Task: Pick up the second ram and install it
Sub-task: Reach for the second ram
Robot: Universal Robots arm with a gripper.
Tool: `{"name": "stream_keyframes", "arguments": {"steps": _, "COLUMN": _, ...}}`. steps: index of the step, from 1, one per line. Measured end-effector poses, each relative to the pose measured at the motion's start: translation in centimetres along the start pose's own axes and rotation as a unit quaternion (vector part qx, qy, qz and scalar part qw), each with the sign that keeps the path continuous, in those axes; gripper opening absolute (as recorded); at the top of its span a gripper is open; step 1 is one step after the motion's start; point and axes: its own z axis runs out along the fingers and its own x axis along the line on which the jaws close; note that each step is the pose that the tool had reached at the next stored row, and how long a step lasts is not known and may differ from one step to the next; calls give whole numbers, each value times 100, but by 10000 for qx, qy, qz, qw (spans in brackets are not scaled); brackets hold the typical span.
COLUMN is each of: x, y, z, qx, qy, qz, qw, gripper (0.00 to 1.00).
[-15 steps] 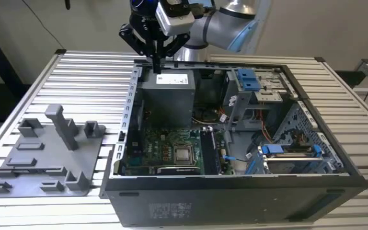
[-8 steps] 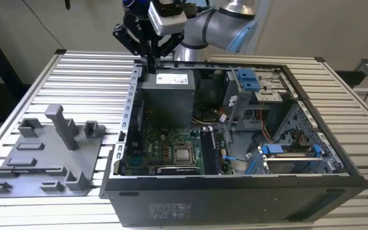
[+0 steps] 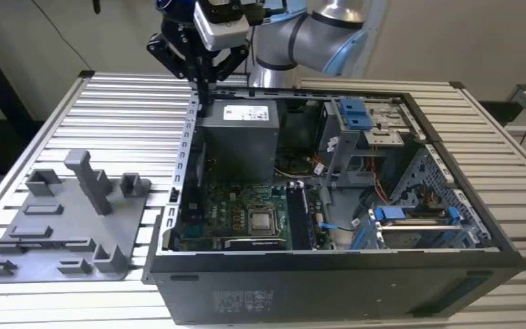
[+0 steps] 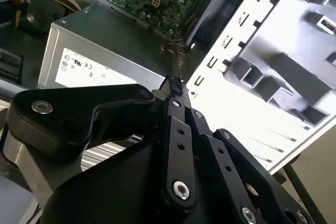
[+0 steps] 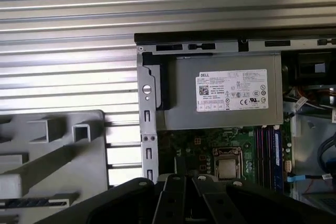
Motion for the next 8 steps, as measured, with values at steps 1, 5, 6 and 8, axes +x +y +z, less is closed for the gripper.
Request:
{"name": "stream_keyframes", "arguments": {"steps": 1, "x": 17, "y": -1, "z": 0, "qx": 0, "qy": 1, "qz": 0, "qw": 10000, "gripper": 11}}
{"name": "stream_keyframes", "arguments": {"steps": 5, "x": 87, "y": -6, "z": -2, "qx": 0, "qy": 6, "qz": 0, "qw": 10000, "gripper": 11}}
{"name": "stream_keyframes", "arguments": {"steps": 6, "x": 103, "y": -7, "z": -2, "qx": 1, "qy": 8, "qz": 0, "qw": 10000, "gripper": 11}}
{"name": "stream_keyframes", "arguments": {"steps": 8, "x": 137, "y": -10, "z": -3, "qx": 1, "qy": 11, "qz": 0, "qw": 10000, "gripper": 11}}
